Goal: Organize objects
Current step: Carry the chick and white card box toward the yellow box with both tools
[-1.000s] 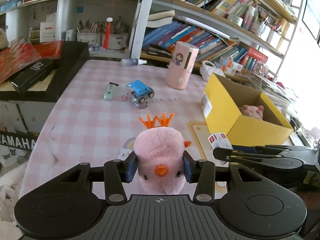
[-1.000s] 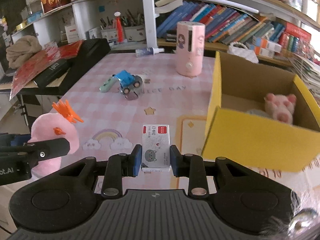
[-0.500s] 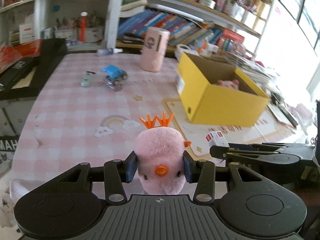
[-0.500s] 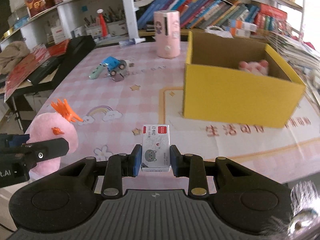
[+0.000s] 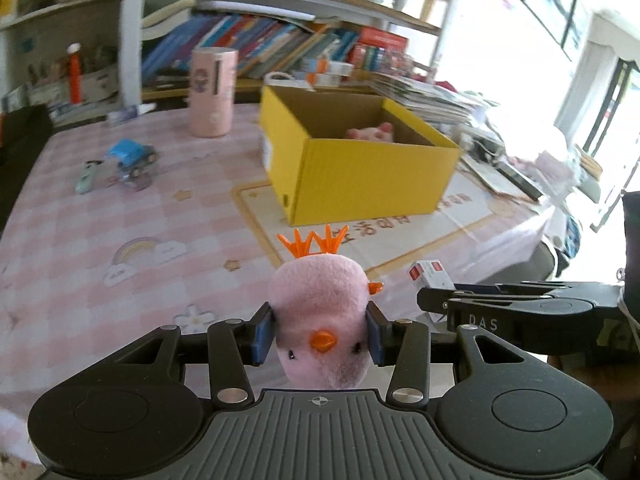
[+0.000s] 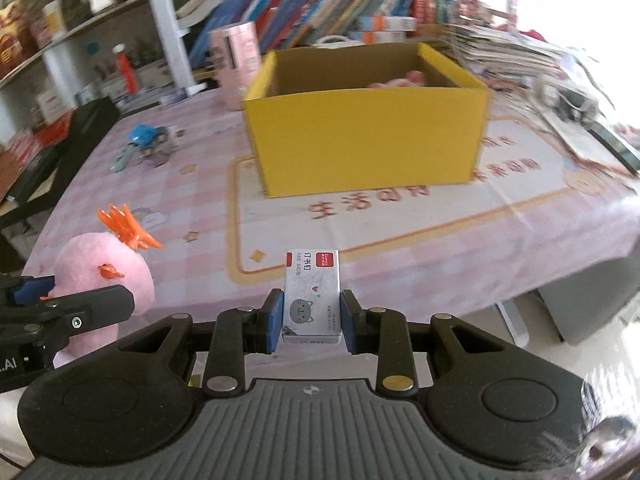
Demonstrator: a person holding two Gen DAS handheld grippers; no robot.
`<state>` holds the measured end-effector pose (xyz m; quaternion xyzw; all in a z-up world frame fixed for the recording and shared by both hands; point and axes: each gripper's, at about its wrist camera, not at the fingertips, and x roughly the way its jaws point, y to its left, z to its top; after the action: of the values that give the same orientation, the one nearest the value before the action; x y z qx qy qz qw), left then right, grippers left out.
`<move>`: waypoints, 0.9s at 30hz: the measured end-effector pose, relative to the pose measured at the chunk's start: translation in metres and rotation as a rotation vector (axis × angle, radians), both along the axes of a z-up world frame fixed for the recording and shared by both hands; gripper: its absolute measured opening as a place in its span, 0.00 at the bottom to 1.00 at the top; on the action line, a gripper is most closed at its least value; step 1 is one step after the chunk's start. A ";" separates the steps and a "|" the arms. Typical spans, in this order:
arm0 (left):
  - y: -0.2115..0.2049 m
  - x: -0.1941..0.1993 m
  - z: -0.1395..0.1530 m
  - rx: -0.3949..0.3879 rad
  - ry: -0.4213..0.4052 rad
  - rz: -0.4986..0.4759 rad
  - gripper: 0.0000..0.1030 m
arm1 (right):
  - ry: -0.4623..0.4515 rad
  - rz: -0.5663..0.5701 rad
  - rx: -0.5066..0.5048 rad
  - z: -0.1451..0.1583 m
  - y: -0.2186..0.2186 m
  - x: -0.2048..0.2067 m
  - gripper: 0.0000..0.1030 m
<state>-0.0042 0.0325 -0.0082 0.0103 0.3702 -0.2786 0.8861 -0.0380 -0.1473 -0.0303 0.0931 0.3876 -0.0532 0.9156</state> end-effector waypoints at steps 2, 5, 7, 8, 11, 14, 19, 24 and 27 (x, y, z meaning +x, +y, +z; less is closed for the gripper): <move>-0.004 0.000 0.000 -0.001 0.000 -0.015 0.43 | 0.001 -0.021 0.000 0.000 -0.005 -0.003 0.27; -0.009 0.003 0.000 -0.002 -0.002 -0.026 0.43 | 0.005 -0.035 -0.004 0.001 -0.009 -0.005 0.27; -0.012 0.004 0.001 -0.002 -0.006 -0.035 0.43 | 0.004 -0.041 -0.007 0.001 -0.012 -0.006 0.27; -0.014 0.005 0.002 -0.003 -0.007 -0.040 0.43 | 0.002 -0.044 -0.008 0.002 -0.013 -0.007 0.27; -0.022 0.006 0.002 -0.001 -0.012 -0.058 0.43 | 0.000 -0.055 -0.011 0.003 -0.019 -0.008 0.27; -0.028 0.007 0.003 0.003 -0.014 -0.074 0.43 | -0.001 -0.072 -0.008 0.003 -0.026 -0.008 0.27; -0.037 0.013 0.006 0.002 -0.027 -0.082 0.43 | -0.006 -0.086 -0.011 0.006 -0.035 -0.005 0.27; -0.043 0.019 0.008 0.002 -0.032 -0.091 0.43 | -0.010 -0.083 -0.017 0.008 -0.041 0.001 0.27; -0.047 0.024 0.008 0.002 -0.029 -0.089 0.43 | -0.008 -0.085 -0.016 0.008 -0.045 0.006 0.27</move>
<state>0.0201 -0.0143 -0.0004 0.0316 0.3568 -0.3172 0.8781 -0.0318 -0.1923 -0.0222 0.1025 0.3791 -0.0949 0.9148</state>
